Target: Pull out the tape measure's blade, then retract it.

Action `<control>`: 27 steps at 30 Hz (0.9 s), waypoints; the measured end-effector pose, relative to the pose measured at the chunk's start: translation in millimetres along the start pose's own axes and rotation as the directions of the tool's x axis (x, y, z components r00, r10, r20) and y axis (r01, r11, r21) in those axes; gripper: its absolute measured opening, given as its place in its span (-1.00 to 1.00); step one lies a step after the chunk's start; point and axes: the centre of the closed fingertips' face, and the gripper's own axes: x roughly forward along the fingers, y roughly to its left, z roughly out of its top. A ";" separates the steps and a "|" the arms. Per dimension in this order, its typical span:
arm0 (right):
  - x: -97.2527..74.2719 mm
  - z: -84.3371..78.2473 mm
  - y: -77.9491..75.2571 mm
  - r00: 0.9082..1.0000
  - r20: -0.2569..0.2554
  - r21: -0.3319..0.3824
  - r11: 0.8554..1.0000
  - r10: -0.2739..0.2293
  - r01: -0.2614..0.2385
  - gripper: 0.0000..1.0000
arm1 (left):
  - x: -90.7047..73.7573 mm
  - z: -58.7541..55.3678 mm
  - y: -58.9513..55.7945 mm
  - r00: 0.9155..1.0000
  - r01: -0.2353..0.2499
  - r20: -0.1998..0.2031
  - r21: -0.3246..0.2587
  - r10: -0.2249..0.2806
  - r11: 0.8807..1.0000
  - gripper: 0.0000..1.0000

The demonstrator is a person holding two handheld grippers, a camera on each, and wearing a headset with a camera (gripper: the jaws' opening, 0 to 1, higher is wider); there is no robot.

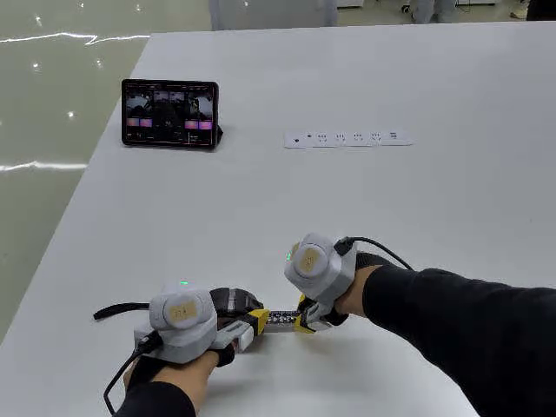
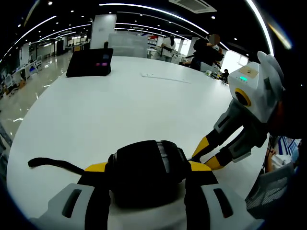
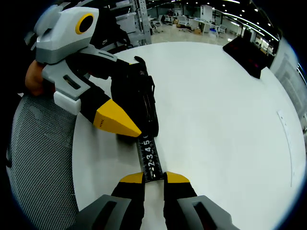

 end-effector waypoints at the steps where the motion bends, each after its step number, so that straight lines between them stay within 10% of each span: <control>1: 0.4 0.4 -0.1 1.000 -0.001 -0.004 1.000 -0.002 0.002 -0.78 | 0.0 -0.1 0.1 1.000 0.000 0.000 0.000 0.000 1.000 0.16; 27: 7.7 11.9 0.5 1.000 -0.005 -0.039 0.999 0.009 -0.009 -0.79 | 0.4 -0.7 1.8 1.000 -0.001 -0.006 -0.003 0.001 1.000 0.16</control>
